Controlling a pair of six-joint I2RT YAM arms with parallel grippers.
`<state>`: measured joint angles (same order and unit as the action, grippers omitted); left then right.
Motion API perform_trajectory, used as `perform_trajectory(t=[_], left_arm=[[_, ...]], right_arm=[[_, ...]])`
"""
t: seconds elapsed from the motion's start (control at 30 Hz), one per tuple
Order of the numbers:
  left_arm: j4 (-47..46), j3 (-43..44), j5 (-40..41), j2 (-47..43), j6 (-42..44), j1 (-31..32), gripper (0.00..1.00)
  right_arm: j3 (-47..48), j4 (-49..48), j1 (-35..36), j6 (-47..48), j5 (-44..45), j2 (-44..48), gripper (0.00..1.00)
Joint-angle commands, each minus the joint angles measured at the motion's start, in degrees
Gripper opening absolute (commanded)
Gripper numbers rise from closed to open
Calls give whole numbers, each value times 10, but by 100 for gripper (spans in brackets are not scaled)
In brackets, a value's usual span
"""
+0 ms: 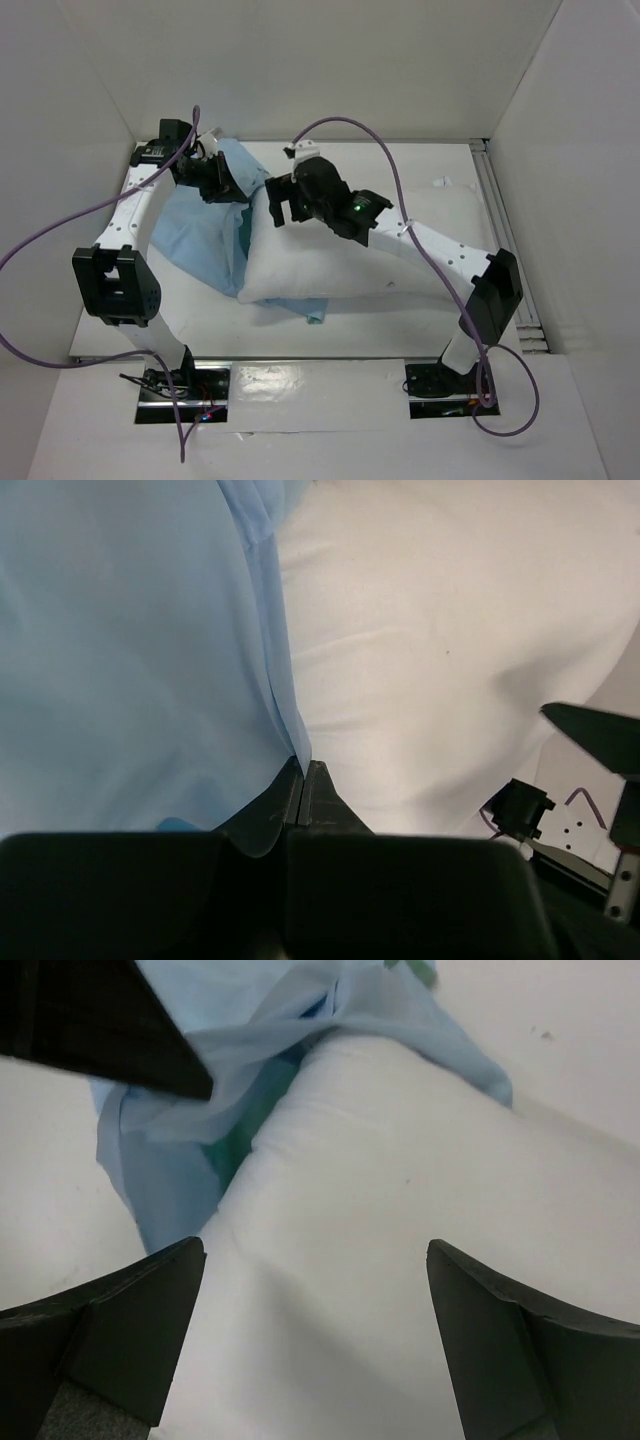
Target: Put the pillow into the pillowcase
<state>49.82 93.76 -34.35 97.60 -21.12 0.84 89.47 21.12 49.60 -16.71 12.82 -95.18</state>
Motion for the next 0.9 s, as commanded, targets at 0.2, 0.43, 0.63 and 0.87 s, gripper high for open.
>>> perform_trajectory(t=[0.2, 0.43, 0.63, 0.87], left_arm=[[0, 9, -21, 0, -7, 1, 0], [10, 70, 0, 24, -29, 21, 0], [16, 86, 52, 40, -11, 35, 48], [27, 34, 202, 10, -33, 20, 100]], right_arm=[[-62, 61, 138, 89, 46, 26, 99], [-79, -16, 192, 132, 193, -56, 100], [-35, -34, 157, 129, 185, -113, 0], [-47, -83, 110, 115, 67, -92, 0]])
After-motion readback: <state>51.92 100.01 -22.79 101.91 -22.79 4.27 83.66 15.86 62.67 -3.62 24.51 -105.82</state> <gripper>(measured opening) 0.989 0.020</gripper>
